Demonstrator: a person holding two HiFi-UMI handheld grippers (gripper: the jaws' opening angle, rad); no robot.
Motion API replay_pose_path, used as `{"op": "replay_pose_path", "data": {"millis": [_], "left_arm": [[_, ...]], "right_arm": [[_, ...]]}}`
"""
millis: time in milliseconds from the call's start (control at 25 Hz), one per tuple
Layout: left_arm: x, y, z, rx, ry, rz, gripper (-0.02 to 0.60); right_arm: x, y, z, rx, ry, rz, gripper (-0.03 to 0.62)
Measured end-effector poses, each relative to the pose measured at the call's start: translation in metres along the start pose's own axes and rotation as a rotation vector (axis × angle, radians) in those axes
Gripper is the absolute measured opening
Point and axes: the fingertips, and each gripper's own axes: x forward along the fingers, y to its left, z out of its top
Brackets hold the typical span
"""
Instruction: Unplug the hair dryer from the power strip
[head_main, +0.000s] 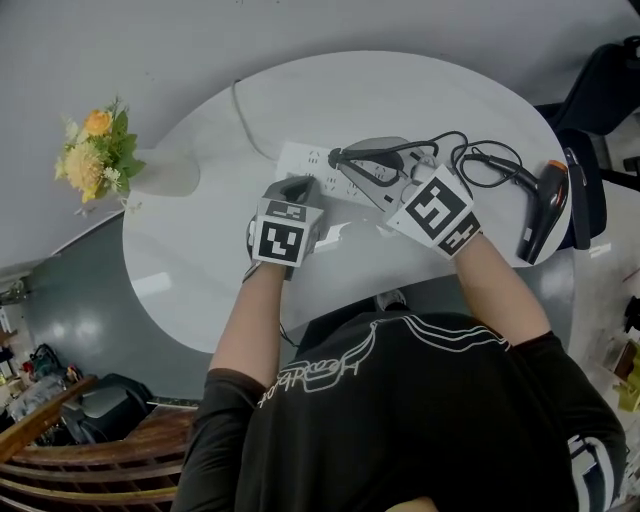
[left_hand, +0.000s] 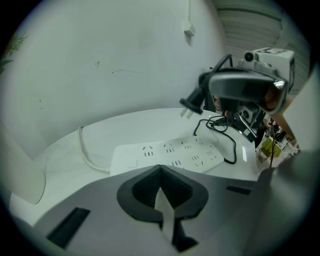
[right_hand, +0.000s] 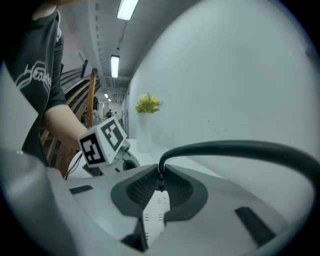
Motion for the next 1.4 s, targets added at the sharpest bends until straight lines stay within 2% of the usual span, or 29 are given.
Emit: {"op": "replay_pose_path", "data": {"millis": [120,240,400,600,760,880,960,1240,1400], "left_arm": [[0.0,0.001,0.0,0.001,0.0,0.002,0.002],[-0.001,0.001,0.0,-0.007,-0.008,0.006,0.002],[0.0,0.001,0.001,-0.006,-0.013,0.013,0.002],[-0.001,0.001,0.0,0.017,-0.022,0.03,0.002],[-0.002,0.002,0.002,-0.047,-0.049,-0.009,0.002],[-0.014,-0.002,0.01,-0.093,-0.111,-0.027,0.002],[-0.025,-0.011,0.019,-0.118,-0.162,-0.075,0.002],[-0.082,-0.04,0.055,-0.243,-0.388,-0.168,0.002],[-0.122,-0.066,0.07,-0.224,-0.474,-0.17,0.002]], "right_arm": [[-0.014,-0.024,0.009,0.071,-0.032,-0.025,0.026],[-0.022,-0.035,0.0,0.129,-0.025,-0.055,0.026],[-0.026,-0.035,-0.011,0.176,-0.018,-0.081,0.026],[-0.033,-0.029,-0.02,0.224,-0.028,-0.073,0.028],[-0.043,-0.03,-0.025,0.262,-0.04,-0.081,0.028],[-0.051,-0.027,-0.025,0.277,-0.053,-0.087,0.028],[-0.057,-0.026,-0.023,0.281,-0.065,-0.096,0.028],[-0.087,-0.009,-0.003,0.289,-0.125,-0.082,0.028],[-0.112,0.007,0.01,0.286,-0.166,-0.07,0.028]]}}
